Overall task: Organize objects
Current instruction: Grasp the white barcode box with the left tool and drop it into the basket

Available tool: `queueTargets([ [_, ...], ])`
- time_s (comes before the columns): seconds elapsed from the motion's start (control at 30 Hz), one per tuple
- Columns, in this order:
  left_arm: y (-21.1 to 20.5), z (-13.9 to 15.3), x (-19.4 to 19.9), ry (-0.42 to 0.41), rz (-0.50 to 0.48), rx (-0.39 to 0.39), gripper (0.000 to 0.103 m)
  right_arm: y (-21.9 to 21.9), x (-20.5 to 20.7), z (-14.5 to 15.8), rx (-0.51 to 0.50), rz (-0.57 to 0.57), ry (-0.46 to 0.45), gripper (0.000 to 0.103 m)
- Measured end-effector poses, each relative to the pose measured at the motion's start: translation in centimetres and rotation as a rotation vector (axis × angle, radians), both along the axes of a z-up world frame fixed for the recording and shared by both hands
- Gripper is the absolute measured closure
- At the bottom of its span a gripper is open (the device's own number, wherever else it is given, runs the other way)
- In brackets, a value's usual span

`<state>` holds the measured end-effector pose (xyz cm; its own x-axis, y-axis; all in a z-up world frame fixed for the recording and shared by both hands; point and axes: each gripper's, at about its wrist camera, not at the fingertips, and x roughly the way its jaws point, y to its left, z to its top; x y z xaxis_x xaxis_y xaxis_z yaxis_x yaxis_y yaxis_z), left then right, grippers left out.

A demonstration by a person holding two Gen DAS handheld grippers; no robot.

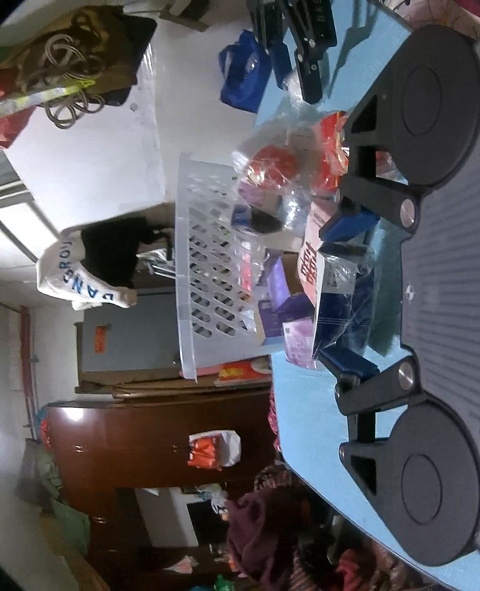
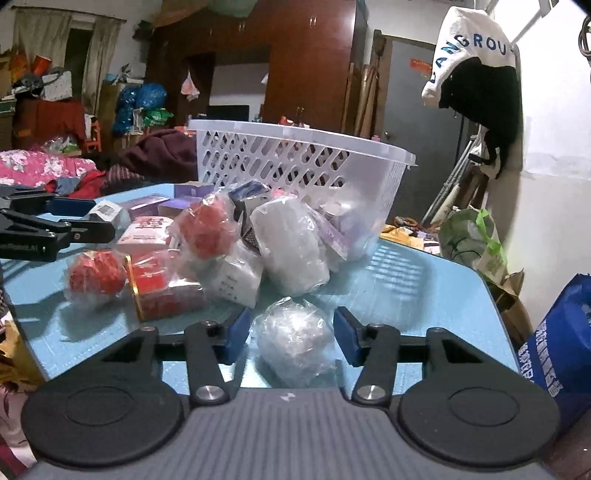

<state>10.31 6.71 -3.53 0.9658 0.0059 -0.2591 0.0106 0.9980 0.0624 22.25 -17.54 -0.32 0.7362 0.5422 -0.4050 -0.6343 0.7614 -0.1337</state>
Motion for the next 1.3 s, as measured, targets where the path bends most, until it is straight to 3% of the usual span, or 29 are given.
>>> queueTargets([
  [0.33, -0.2, -0.1, -0.9, -0.099, -0.024, 0.015, 0.04, -0.5, -0.4, 0.1, 0.045, 0.007, -0.04, 0.053],
  [0.63, 0.0, -0.2, -0.7, -0.104, -0.028, 0.01, 0.049, -0.4, -0.8, 0.1, 0.057, 0.011, -0.081, 0.053],
  [0.8, -0.7, -0.2, -0.3, -0.048, 0.014, 0.062, 0.051, -0.7, -0.5, 0.0, 0.077, 0.024, -0.061, 0.053],
  [0.9, -1.1, 0.0, 0.0, 0.005, 0.07, 0.092, 0.045, -0.7, -0.6, 0.0, 0.077, 0.024, -0.061, 0.053],
  [0.97, -1.2, 0.0, 0.0, 0.028, 0.082, 0.104, 0.031, -0.7, -0.5, 0.0, 0.077, 0.025, -0.062, 0.053],
  [1.03, -1.2, 0.0, 0.1, 0.052, 0.095, 0.111, 0.023, -0.7, -0.5, -0.1, 0.076, 0.025, -0.062, 0.053],
  [1.13, -1.2, 0.3, 0.5, 0.081, 0.089, 0.151, 0.023, -0.7, -0.6, -0.1, 0.078, 0.026, -0.061, 0.053],
  [1.23, -1.2, 0.6, 1.9, 0.155, 0.07, 0.259, 0.019, -0.7, -0.6, -0.1, 0.075, 0.03, -0.057, 0.052],
  [1.3, -0.6, 1.0, 2.9, 0.199, 0.036, 0.271, 0.018, -0.6, -0.7, 0.0, 0.073, 0.028, -0.056, 0.052],
])
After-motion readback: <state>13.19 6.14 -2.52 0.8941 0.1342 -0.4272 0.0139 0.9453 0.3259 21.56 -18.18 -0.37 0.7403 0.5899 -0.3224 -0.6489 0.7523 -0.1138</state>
